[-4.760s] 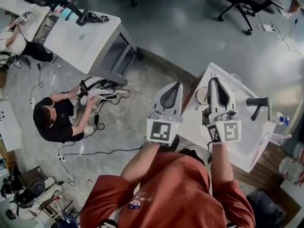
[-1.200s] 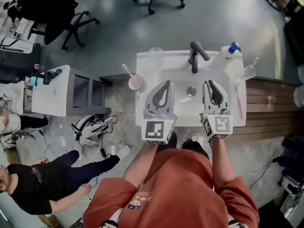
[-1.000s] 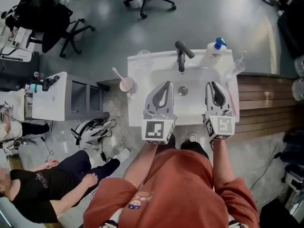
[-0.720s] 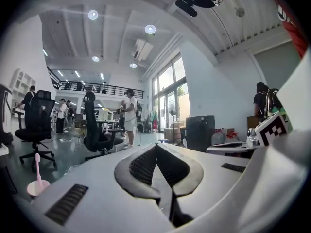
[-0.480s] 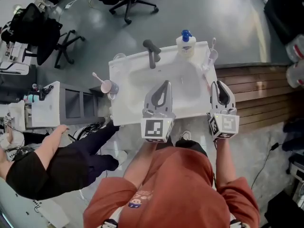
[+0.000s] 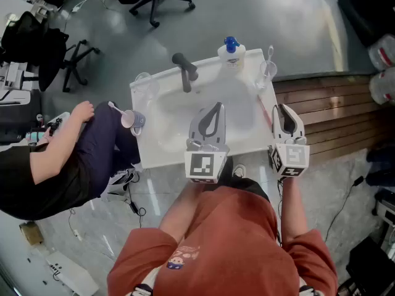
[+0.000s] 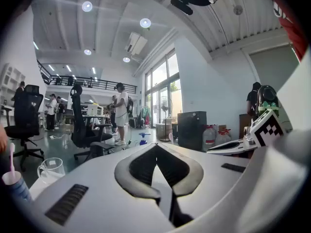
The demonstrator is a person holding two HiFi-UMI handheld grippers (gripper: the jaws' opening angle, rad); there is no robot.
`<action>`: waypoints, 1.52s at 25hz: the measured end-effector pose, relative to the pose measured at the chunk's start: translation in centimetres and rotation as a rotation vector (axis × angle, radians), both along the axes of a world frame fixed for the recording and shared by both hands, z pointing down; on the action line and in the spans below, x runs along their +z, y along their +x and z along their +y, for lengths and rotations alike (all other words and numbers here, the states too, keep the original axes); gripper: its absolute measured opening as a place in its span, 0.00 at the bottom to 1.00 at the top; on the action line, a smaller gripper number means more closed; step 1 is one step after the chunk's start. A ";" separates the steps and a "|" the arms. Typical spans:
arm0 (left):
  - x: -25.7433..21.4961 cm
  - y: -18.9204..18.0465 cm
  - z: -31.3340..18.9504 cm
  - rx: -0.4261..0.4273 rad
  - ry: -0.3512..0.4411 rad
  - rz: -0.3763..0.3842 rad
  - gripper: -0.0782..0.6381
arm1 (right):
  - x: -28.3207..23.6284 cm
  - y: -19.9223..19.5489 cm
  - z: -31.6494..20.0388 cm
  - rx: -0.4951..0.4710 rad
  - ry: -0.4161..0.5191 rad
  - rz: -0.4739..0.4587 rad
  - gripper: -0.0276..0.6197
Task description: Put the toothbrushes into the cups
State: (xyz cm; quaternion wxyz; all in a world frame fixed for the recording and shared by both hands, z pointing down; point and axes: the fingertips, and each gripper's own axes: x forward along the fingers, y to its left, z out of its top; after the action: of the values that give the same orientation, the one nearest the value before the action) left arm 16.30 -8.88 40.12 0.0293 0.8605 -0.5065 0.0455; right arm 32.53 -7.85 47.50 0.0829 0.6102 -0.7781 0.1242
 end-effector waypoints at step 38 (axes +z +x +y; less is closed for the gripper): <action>10.1 -3.5 -12.2 0.114 -0.140 0.095 0.13 | 16.7 -4.4 -7.0 -0.127 -0.735 0.282 0.16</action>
State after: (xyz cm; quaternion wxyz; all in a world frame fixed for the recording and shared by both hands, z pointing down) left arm 12.78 -21.11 50.24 0.1107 0.8849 -0.4505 0.0416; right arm 28.12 -14.88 64.24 0.4092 0.5017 -0.6988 0.3041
